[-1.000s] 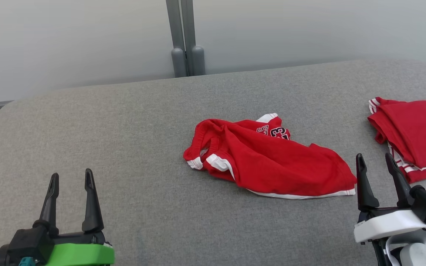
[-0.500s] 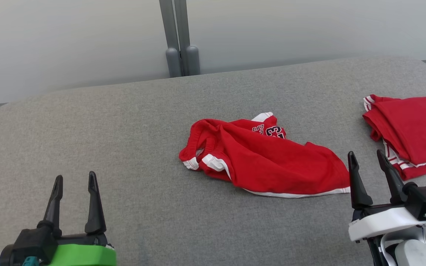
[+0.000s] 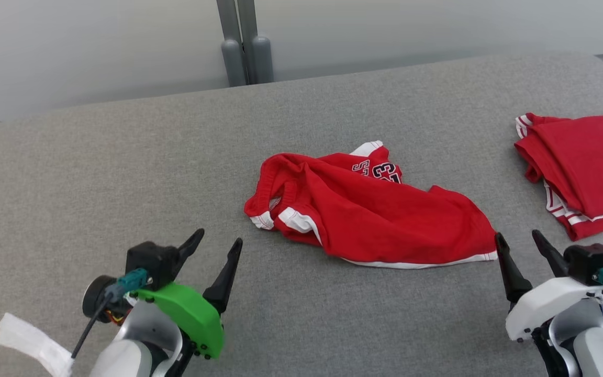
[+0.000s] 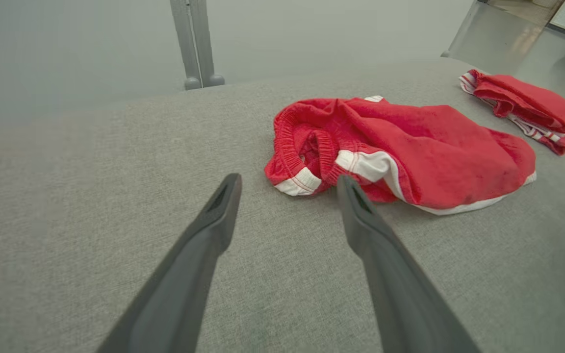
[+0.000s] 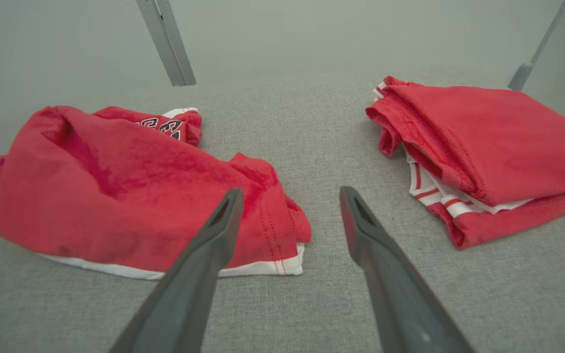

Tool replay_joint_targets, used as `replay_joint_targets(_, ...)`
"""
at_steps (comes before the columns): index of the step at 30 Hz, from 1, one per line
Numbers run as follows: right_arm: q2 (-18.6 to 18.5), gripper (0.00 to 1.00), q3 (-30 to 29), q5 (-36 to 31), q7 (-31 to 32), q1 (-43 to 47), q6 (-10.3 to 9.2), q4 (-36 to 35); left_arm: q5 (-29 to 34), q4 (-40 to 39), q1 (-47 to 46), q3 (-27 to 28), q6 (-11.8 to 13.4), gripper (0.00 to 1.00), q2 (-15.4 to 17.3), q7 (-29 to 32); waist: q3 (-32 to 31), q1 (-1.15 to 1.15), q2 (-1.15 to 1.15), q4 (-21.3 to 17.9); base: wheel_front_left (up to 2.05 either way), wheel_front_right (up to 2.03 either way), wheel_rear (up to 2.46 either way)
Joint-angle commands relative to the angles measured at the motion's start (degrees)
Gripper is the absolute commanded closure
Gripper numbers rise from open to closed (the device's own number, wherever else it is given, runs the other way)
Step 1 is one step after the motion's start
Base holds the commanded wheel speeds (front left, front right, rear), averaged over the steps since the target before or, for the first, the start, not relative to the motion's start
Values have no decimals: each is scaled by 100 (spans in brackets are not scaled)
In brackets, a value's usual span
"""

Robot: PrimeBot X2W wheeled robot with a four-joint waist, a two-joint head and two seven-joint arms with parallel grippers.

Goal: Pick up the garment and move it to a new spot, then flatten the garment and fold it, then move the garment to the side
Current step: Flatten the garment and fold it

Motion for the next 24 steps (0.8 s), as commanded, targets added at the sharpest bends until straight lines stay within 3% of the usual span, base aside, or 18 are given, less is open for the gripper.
replay_joint_targets(1, -70, 0, 94, 97, 146, -161, 1, 71, -174, -86, -246, -83, -25, 0, 166, 201, 365, 0, 0, -139, 0, 0, 0)
replay_joint_targets(6, -229, 0, 401, 428, 480, -527, 1, 412, -847, -549, -800, -877, -32, 0, 838, 802, 840, 0, 0, -272, 0, 0, 0)
replay_joint_targets(13, -233, 0, 988, 819, 528, -991, 1, 865, -1342, -929, -1483, -1501, -33, 0, 1567, 1117, 1258, 0, 0, -390, 0, 0, 0)
replay_joint_targets(24, -295, 0, 1464, 1060, 318, -1178, -9, 1440, -1447, -365, -2093, -2082, -35, 0, 1417, 1097, 1336, 0, 0, -503, 0, 0, 0)
